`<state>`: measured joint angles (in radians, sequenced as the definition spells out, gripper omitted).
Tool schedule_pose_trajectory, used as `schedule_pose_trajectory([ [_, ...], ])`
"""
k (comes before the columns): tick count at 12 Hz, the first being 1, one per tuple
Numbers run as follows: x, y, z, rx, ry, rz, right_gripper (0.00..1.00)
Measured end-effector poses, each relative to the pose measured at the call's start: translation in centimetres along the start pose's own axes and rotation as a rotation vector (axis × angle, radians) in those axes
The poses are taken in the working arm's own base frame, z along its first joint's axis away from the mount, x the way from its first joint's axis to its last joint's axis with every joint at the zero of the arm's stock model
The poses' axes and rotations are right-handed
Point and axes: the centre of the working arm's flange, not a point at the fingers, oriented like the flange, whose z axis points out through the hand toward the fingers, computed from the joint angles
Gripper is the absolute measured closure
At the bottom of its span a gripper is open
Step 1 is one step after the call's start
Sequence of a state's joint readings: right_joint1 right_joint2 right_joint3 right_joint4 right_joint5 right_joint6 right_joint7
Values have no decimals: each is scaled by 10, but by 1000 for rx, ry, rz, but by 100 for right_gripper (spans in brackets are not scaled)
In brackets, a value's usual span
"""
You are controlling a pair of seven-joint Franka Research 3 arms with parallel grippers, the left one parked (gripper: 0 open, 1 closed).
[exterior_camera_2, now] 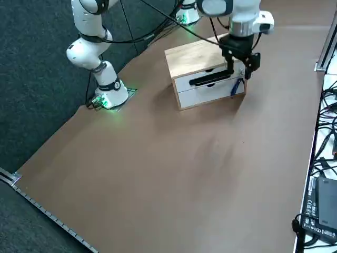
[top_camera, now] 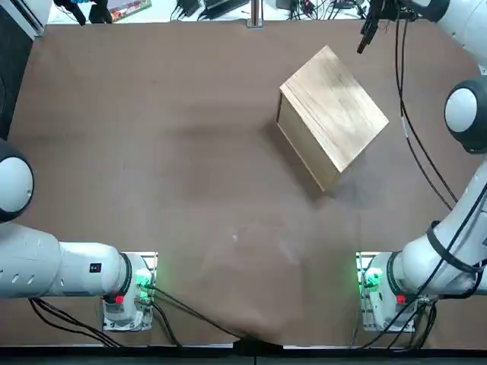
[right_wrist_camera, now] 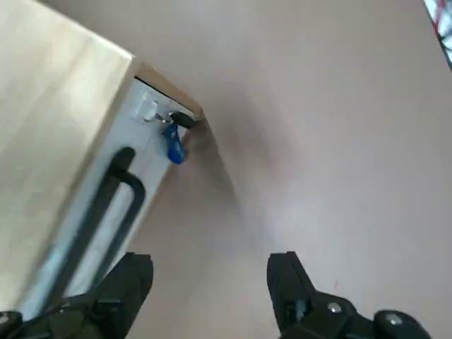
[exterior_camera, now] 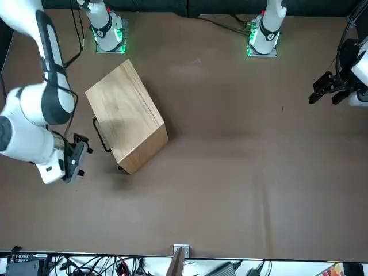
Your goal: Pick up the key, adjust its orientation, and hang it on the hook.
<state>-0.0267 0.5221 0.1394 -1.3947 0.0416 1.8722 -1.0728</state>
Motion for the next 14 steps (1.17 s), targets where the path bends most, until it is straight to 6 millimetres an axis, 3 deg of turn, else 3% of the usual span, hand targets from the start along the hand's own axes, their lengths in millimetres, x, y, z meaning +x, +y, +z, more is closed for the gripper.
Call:
schedule_pose_trajectory([
  [7,-13,-45,-97,9,-33,371,0],
  [14,-53,-76,-166,-6,-59,782,0],
])
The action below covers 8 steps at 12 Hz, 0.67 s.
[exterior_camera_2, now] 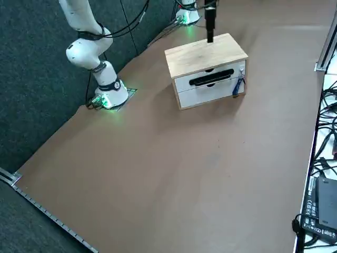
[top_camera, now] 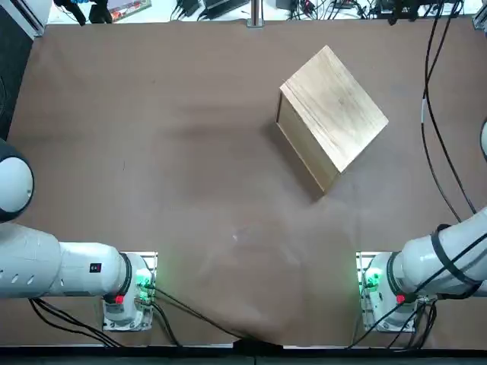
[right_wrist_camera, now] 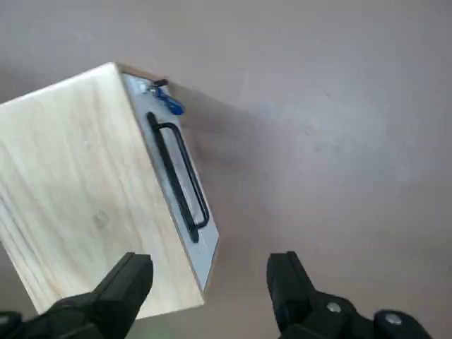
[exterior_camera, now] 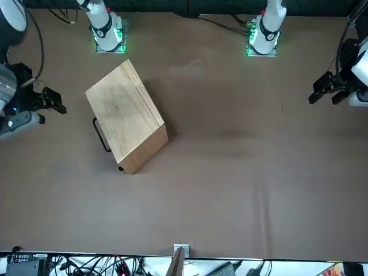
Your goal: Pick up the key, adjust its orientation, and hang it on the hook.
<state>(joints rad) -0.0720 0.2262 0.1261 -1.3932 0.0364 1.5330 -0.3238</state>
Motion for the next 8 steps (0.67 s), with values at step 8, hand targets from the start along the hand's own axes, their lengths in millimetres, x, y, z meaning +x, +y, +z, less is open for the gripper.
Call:
schedule_pose_trajectory([
  [8,-56,-8,-33,-84,13,322,0],
])
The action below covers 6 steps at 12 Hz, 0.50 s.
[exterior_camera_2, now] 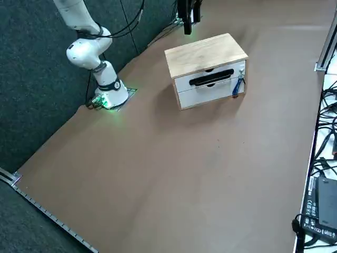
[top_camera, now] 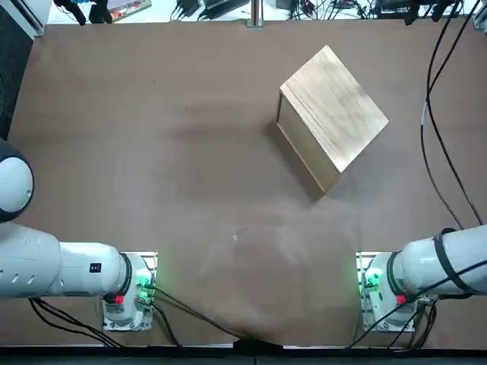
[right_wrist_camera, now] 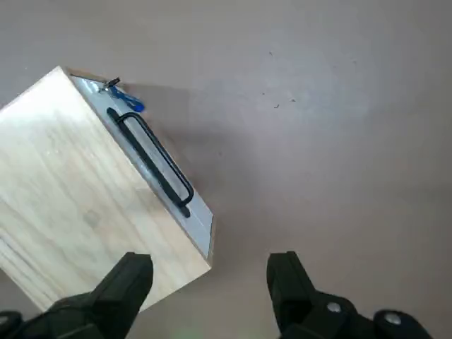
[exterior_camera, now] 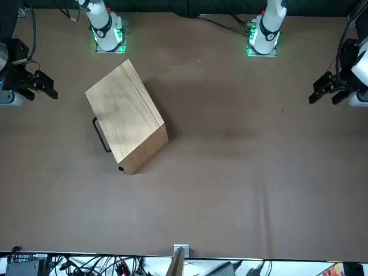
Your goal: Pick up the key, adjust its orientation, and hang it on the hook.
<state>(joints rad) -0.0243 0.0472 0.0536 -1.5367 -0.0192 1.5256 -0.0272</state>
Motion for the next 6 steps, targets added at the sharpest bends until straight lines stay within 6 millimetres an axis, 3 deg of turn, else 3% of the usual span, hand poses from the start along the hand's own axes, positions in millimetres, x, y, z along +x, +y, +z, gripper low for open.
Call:
schedule_pose_trajectory([
  [6,-16,3,14,-3,29,39,0],
])
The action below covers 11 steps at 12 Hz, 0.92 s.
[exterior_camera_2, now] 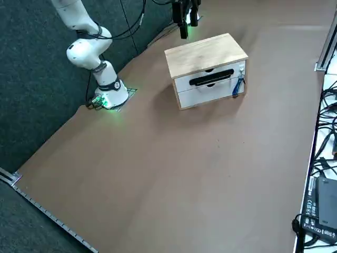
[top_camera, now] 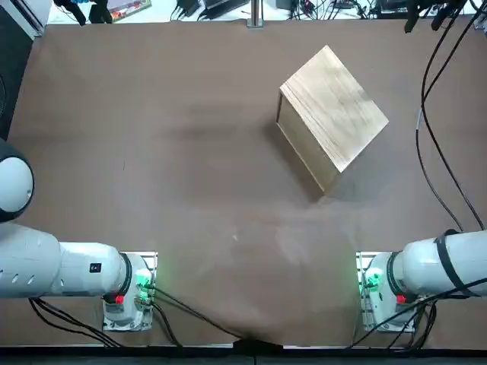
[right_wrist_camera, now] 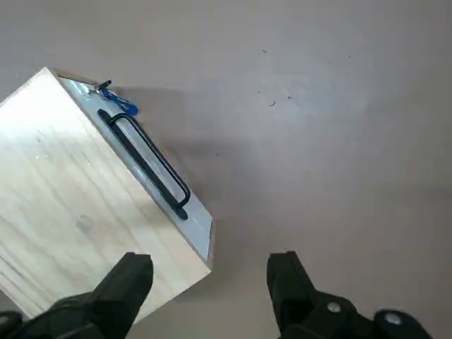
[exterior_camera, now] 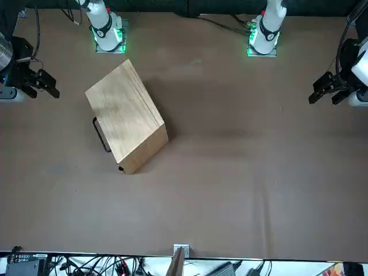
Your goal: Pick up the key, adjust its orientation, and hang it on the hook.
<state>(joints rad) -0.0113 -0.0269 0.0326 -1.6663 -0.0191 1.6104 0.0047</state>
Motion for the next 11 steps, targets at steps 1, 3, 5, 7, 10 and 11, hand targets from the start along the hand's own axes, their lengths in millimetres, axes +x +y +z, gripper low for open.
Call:
schedule_pose_trajectory([
  [1,-1,0,1,0,-1,2,0],
  [3,-1,0,1,0,-1,6,0],
  [5,-1,2,1,0,-2,9,0],
  [7,-1,2,1,1,-2,10,0],
  [10,-1,2,1,1,-2,11,0],
  [11,-1,2,1,1,-2,11,0],
])
